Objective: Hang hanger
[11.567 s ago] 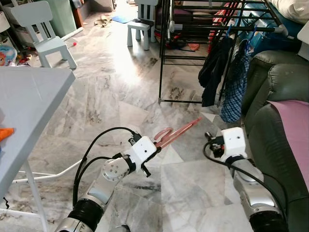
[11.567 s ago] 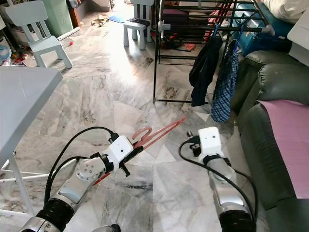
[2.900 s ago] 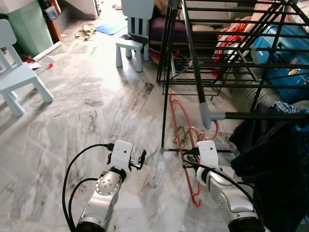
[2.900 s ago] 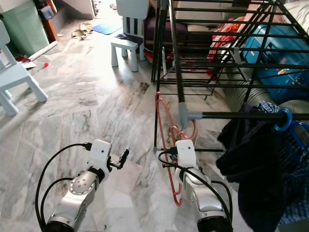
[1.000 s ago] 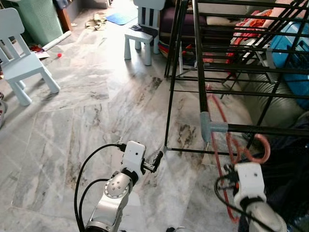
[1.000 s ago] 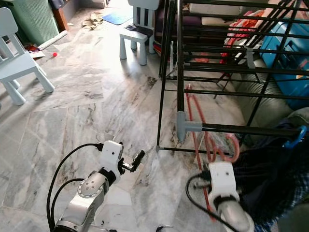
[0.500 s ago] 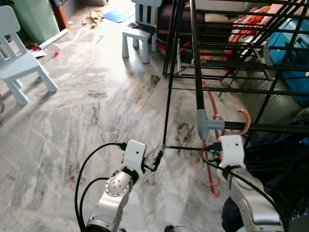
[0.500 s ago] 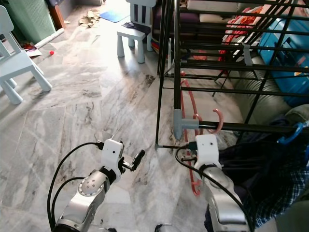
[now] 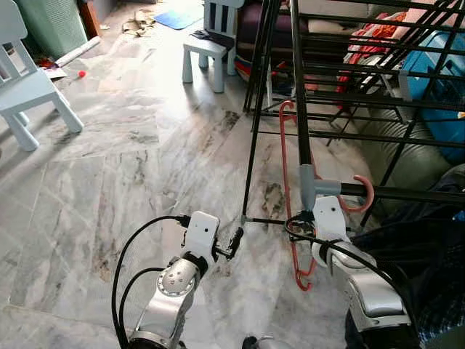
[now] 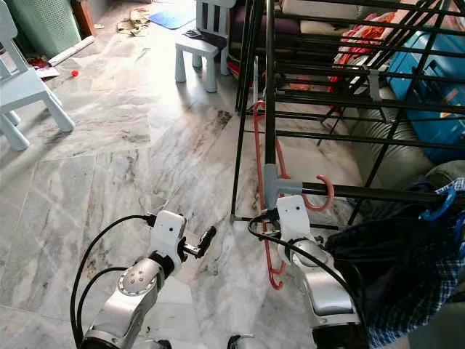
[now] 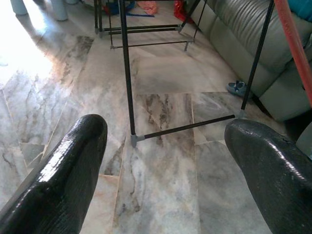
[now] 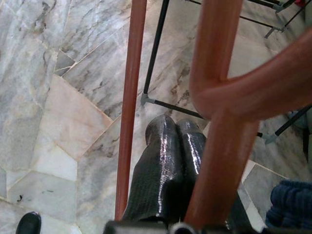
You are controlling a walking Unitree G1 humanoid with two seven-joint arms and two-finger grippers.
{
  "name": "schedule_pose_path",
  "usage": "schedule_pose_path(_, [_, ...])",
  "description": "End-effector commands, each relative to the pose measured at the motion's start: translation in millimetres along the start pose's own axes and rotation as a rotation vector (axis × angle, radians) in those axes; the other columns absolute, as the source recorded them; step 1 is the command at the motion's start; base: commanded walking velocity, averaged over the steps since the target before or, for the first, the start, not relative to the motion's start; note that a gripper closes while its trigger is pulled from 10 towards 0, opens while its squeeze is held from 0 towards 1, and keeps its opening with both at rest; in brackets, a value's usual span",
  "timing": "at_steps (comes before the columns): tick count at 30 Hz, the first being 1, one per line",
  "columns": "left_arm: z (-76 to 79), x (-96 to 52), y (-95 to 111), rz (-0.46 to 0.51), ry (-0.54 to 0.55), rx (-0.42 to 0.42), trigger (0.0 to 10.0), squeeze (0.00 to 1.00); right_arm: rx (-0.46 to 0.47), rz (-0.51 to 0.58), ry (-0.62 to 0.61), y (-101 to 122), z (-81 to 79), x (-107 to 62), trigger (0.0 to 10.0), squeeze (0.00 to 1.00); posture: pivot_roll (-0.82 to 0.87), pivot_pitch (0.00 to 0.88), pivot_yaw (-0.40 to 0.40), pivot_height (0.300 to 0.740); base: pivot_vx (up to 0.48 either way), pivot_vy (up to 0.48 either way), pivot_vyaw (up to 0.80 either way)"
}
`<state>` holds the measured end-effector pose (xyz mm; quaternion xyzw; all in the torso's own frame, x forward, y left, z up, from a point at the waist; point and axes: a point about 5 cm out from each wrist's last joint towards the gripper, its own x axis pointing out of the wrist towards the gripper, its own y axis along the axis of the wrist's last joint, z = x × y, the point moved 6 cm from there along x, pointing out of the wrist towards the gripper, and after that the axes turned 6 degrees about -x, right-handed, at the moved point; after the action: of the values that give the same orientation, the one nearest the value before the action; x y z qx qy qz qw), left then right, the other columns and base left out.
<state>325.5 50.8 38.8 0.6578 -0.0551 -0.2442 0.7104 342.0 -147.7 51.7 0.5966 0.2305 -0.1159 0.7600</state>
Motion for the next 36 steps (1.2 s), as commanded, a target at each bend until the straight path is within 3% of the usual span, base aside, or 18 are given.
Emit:
schedule_pose_path(1, [3.2,-0.7,-5.8,-0.023,0.001,-0.001,10.0,0.00,0.002,-0.031,0.003,-8.3,1.0,-1.1,10.0,0.00,-0.02,0.143,-0.087,0.740,0.000,0.000,0.00])
schedule_pose_path(2, [3.6,-0.8,-5.9,-0.024,0.000,-0.001,10.0,0.00,0.000,-0.032,0.000,-9.0,2.2,-1.7,10.0,1.00,-0.02,0.145,-0.087,0.740,0.000,0.000,0.00])
schedule_pose_path(7, [4.3,-1.1,-7.3,-0.029,0.001,-0.002,10.0,0.00,-0.003,-0.027,-0.004,-10.3,3.6,-3.9,10.0,1.00,-0.02,0.149,-0.089,0.740,0.000,0.000,0.00])
schedule_pose_path(17, [4.2,-3.4,-10.4,-0.038,0.011,-0.005,10.0,0.00,-0.095,0.034,-0.030,-10.4,14.9,-15.3,10.0,1.00,-0.03,0.169,-0.094,0.740,0.000,0.000,0.00])
schedule_pose_path(29, [5.4,-5.1,-13.0,-0.051,0.011,-0.006,10.0,0.00,-0.144,0.081,-0.033,-9.1,13.9,-25.7,10.0,1.00,-0.04,0.183,-0.092,0.740,0.000,0.000,0.00])
schedule_pose_path(36, [4.6,-7.8,-10.7,-0.039,0.019,-0.014,10.0,0.00,-0.192,0.155,-0.093,-1.1,24.6,-39.0,10.0,1.00,-0.04,0.205,-0.096,0.740,0.000,0.000,0.00])
